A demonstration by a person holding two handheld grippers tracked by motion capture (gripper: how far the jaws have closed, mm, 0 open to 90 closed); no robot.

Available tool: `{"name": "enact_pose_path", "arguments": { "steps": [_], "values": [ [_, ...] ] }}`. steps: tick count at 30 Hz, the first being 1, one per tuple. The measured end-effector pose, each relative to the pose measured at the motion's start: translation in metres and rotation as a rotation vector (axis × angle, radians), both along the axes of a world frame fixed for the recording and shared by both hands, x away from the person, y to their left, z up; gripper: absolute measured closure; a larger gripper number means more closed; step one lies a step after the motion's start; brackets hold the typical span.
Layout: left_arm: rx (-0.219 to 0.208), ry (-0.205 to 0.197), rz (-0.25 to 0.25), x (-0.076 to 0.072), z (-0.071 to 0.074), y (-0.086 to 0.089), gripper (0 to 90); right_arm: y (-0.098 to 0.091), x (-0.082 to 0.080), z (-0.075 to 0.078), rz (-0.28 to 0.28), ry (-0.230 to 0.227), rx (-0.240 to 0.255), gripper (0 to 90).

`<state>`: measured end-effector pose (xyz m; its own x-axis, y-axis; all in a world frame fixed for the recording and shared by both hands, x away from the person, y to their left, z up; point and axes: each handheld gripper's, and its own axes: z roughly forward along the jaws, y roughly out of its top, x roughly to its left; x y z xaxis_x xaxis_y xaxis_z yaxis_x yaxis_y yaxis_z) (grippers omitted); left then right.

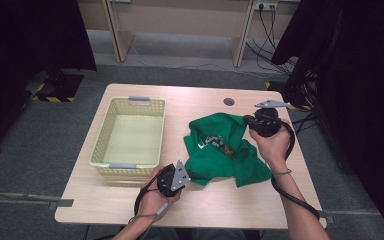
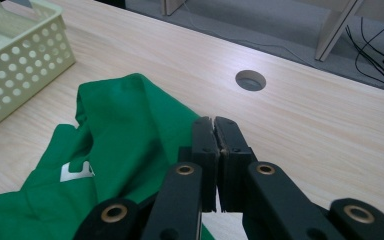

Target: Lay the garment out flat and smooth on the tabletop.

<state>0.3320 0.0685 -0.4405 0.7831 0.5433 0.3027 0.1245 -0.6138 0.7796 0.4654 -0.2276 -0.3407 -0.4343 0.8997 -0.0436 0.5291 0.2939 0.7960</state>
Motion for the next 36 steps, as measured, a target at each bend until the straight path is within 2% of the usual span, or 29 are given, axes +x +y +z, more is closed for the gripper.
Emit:
{"name": "enact_pose_path", "arguments": {
  "steps": [13, 36],
  "values": [
    [-0.007, -0.011, 0.016, -0.007, 0.005, 0.014, 85.2, -0.015, 0.005, -0.002, -0.063, 0.0, -0.002, 88.1],
    [-0.023, -0.03, 0.041, -0.011, 0.01, 0.028, 85.2, -0.052, 0.024, -0.017, -0.216, 0.049, -0.034, 88.0]
  ]
}}
